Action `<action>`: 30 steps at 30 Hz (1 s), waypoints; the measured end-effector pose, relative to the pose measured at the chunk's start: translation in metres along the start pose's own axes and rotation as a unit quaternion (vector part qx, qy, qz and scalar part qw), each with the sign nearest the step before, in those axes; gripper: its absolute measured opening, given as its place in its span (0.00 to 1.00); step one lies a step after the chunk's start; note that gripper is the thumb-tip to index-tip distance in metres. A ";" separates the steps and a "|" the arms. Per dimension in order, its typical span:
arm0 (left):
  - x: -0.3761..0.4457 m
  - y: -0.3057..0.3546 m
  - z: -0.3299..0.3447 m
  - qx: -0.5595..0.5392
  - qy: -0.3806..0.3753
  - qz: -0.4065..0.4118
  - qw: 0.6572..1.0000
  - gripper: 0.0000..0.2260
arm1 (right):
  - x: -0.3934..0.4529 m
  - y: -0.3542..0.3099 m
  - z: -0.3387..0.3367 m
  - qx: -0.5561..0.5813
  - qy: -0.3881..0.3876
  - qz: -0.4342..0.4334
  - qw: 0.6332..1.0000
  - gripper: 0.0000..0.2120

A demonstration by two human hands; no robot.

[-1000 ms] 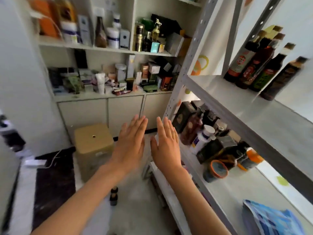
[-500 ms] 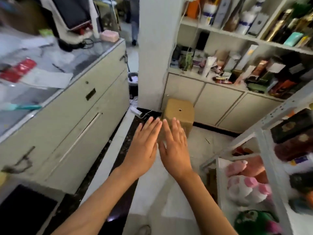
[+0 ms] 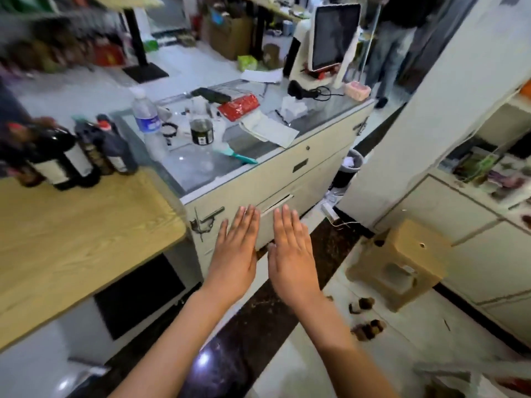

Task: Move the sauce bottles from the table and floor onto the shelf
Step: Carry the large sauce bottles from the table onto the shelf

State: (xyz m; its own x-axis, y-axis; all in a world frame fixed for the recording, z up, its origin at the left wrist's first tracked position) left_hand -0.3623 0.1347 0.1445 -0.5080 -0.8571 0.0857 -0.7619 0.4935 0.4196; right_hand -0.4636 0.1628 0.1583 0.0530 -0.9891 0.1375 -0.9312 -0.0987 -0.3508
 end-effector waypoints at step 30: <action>-0.069 -0.495 -0.193 -0.135 0.164 -0.310 0.927 0.26 | 0.303 -0.404 0.247 0.096 -0.181 -0.201 0.958 0.31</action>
State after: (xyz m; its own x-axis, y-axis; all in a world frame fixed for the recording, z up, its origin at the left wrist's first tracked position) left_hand 0.1274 -0.0790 0.1054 0.1771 -0.9842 0.0044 -0.7148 -0.1255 0.6880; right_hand 0.0175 -0.1245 0.1124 0.5471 -0.8368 -0.0204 -0.7278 -0.4635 -0.5054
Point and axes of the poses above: each hand's wrist, its own x-axis towards the middle knuckle, its own z-axis out of the palm, y = z × x, the point moved 9 cm from there along x, towards the middle knuckle, and after that the axes turned 10 degrees about -y, right-handed, at the moved point
